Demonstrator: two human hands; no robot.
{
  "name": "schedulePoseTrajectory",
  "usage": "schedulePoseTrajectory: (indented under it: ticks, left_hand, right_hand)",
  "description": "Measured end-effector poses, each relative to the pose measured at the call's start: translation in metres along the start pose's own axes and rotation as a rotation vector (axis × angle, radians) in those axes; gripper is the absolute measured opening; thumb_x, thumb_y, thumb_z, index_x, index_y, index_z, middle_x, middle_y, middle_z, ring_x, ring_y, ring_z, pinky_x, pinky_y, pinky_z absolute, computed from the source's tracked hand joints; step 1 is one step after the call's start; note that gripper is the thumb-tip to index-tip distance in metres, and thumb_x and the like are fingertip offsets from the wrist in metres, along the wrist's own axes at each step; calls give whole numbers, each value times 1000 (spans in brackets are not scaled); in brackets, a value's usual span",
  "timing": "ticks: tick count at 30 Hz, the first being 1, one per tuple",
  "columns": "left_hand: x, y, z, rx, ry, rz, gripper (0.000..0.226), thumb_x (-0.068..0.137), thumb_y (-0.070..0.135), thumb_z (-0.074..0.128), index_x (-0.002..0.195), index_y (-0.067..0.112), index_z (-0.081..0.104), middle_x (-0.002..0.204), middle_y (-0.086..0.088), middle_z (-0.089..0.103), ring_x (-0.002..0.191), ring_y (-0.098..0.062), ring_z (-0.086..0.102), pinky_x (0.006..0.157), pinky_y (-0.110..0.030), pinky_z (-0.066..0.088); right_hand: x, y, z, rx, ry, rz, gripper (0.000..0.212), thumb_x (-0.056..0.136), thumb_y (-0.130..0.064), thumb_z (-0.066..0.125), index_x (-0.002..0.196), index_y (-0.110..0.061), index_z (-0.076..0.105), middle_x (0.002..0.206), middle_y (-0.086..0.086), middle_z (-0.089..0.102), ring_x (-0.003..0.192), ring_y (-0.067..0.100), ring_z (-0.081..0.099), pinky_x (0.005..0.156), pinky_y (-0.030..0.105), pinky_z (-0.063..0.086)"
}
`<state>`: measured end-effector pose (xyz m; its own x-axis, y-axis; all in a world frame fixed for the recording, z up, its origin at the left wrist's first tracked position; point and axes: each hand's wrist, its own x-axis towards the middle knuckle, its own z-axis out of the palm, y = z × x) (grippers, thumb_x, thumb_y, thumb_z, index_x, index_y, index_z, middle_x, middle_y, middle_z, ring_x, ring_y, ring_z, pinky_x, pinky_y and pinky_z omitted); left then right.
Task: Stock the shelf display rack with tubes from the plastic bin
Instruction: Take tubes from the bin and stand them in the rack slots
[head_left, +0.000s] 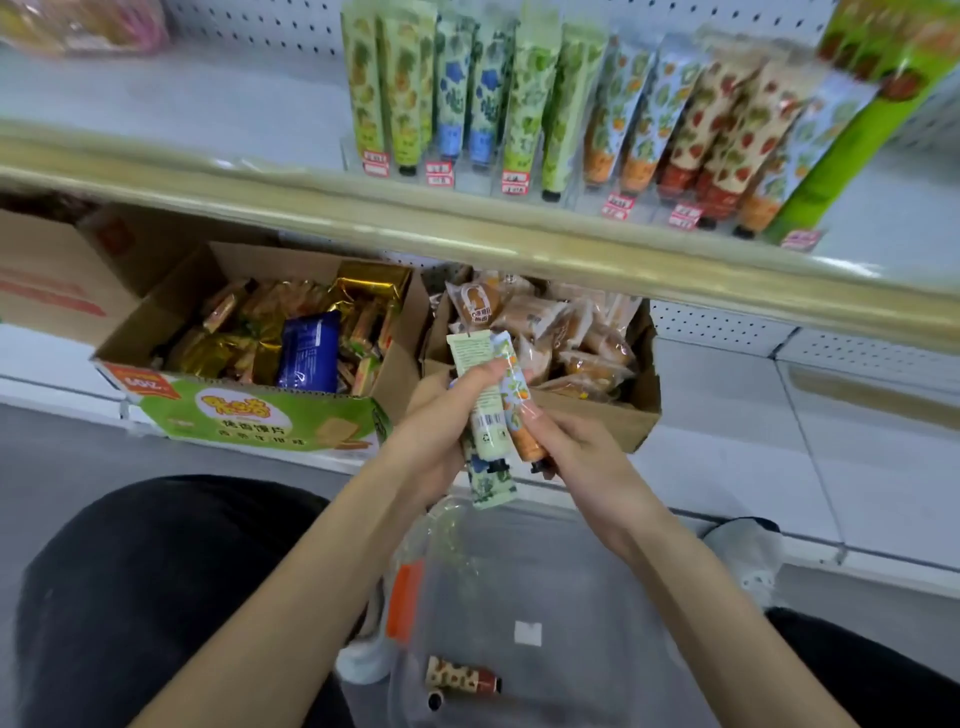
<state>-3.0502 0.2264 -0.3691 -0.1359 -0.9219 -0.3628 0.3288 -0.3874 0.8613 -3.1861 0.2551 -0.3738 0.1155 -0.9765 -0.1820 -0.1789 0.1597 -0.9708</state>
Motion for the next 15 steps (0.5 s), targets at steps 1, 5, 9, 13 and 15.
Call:
schedulePoseTrajectory:
  ticks: [1, 5, 9, 13, 15]
  left_hand:
    - [1, 8, 0, -25, 7, 18, 27, 93, 24, 59, 112, 7, 65, 104, -10, 74, 91, -22, 71, 74, -33, 59]
    - [6, 37, -4, -123, 24, 93, 15, 92, 18, 59, 104, 8, 63, 96, -10, 75, 92, -19, 72, 80, -36, 59]
    - [3, 68, -5, -74, 29, 200, 6, 90, 14, 62, 92, 9, 64, 75, -4, 70, 66, -12, 69, 65, -26, 60]
    - [-2, 100, -3, -51, 21, 294, 13, 89, 19, 63, 94, 7, 61, 66, -2, 69, 56, -10, 65, 52, -21, 56]
    - [-1, 113, -4, -50, 15, 340, 16, 88, 20, 64, 98, 9, 60, 76, -5, 69, 58, -11, 66, 53, -21, 55]
  right_hand:
    - [3, -7, -4, -21, 3, -21, 43, 97, -30, 48, 77, 6, 58, 63, 0, 45, 56, 6, 40, 55, 17, 33]
    - [12, -31, -20, -29, -10, -51, 38, 97, -34, 48, 86, 0, 61, 69, 5, 51, 62, 12, 47, 55, 19, 36]
    - [16, -69, -33, -19, -53, -79, 23, 96, -30, 52, 79, -17, 61, 63, 0, 57, 63, 17, 52, 60, 26, 43]
    - [24, -114, -35, -22, -72, -170, 9, 96, -12, 49, 88, -12, 54, 64, 2, 64, 55, 14, 54, 46, 21, 40]
    - [28, -136, -39, -19, -66, -193, 5, 93, -10, 53, 97, -9, 48, 70, 7, 68, 57, 17, 60, 45, 23, 42]
